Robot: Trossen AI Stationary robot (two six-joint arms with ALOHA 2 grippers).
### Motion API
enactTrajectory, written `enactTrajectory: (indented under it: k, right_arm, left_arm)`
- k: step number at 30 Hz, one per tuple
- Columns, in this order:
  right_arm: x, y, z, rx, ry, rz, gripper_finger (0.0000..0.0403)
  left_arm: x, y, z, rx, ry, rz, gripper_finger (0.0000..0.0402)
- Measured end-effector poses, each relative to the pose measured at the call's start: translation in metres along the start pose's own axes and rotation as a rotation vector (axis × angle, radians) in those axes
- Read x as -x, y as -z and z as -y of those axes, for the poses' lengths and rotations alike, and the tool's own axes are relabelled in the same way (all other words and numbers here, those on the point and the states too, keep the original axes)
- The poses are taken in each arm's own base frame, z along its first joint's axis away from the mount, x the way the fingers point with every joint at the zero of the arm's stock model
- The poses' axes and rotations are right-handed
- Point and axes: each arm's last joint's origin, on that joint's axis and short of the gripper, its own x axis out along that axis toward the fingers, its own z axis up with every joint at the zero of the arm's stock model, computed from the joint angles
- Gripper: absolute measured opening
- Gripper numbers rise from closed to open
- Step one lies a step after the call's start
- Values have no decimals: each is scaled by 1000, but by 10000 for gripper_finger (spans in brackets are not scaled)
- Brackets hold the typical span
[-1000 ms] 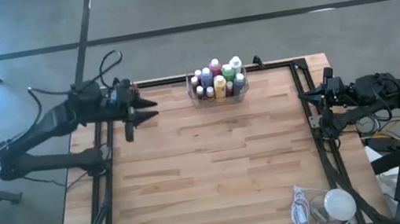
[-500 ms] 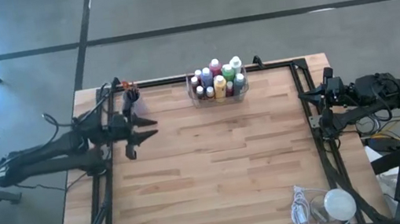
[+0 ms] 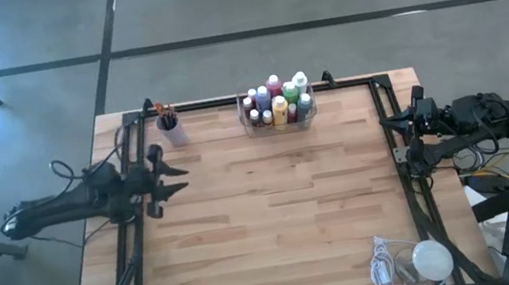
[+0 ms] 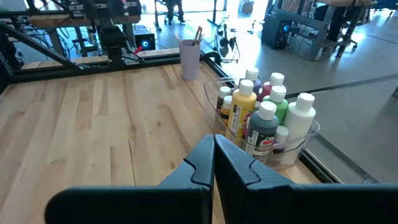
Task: Pick & Place Paint Supplies
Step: Return to Home Position
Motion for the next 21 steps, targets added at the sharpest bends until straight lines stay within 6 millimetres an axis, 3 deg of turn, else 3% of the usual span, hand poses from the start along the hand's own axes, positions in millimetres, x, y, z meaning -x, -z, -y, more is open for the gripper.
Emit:
enactTrajectory:
  k: [12,21]
  right_arm:
    - [0,0,0,0,0,0,8]
    - [0,0,0,0,0,0,8]
  left_arm:
    - [12,26,3,27,1,32,140]
    - [11,62,4,52,2,-80,140]
